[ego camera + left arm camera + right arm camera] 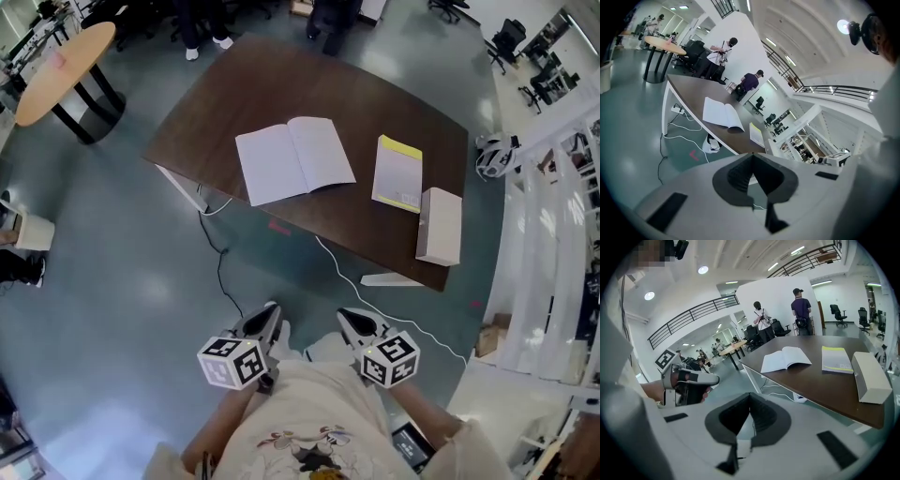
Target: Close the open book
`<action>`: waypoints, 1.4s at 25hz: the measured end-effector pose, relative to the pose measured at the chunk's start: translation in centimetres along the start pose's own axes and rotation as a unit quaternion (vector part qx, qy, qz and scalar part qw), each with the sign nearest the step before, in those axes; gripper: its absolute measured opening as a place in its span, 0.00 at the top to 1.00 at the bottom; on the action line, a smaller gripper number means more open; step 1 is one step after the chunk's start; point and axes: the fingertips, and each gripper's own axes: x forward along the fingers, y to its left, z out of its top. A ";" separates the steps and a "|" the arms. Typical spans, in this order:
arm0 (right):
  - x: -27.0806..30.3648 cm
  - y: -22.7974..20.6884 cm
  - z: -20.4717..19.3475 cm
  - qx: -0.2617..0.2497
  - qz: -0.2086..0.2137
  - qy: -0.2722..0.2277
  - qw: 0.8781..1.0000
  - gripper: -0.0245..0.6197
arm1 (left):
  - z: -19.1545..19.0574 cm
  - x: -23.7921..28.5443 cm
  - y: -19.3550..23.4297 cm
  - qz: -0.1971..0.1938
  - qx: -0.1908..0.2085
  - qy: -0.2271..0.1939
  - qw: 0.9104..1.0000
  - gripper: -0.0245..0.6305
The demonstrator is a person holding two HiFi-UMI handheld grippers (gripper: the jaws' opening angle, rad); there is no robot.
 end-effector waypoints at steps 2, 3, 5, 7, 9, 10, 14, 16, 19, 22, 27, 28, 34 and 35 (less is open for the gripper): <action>1.0 0.1 1.1 -0.003 -0.002 -0.002 1.000 0.95 | 1.3 0.2 0.8 -0.003 0.005 0.001 1.000 0.95; 1.5 0.1 1.5 -0.003 -0.002 -0.001 1.000 0.95 | 1.9 0.4 1.1 -0.004 0.007 0.002 1.000 0.95; 2.3 0.0 2.1 -0.006 -0.001 0.002 1.000 0.95 | 2.7 0.6 1.6 -0.006 0.003 0.002 1.000 0.95; 3.2 -0.2 2.9 -0.011 0.003 0.005 1.000 0.95 | 3.2 1.0 2.3 -0.004 -0.011 0.000 1.000 0.95; 4.1 -0.7 3.7 -0.014 0.008 0.008 1.000 0.95 | 3.6 1.7 2.8 -0.003 -0.024 -0.001 1.000 0.95; 4.5 -1.1 4.0 -0.014 0.010 0.010 1.000 0.95 | 3.7 2.1 2.9 -0.002 -0.027 0.000 1.000 0.95; 6.3 -3.1 5.6 -0.011 0.023 0.016 1.000 0.95 | 4.5 4.4 3.4 0.007 -0.045 0.001 0.999 0.95; 6.9 -4.3 6.6 -0.020 0.035 0.017 0.999 0.95 | 5.0 5.8 3.5 0.010 -0.064 -0.002 0.998 0.95; 8.0 -6.2 8.4 -0.039 0.054 0.022 0.998 0.95 | 6.4 7.9 3.8 0.015 -0.087 -0.007 0.996 0.95; 9.1 -8.6 10.4 -0.050 0.067 0.026 0.996 0.95 | 8.0 10.1 4.1 0.031 -0.105 -0.011 0.994 0.95; 11.5 -12.5 13.4 -0.055 0.089 0.028 0.994 0.95 | 11.1 14.1 4.3 0.059 -0.113 -0.014 0.992 0.95; 11.8 -13.2 13.9 -0.053 0.094 0.029 0.994 0.95 | 11.6 14.8 4.1 0.062 -0.116 -0.014 0.991 0.95; 13.5 -16.7 16.6 -0.050 0.111 0.026 0.992 0.95 | 14.2 18.7 1.9 0.074 -0.091 -0.018 0.993 0.95; 13.7 -17.0 16.7 -0.051 0.115 0.028 0.992 0.95 | 14.3 19.2 1.7 0.078 -0.089 -0.018 0.993 0.95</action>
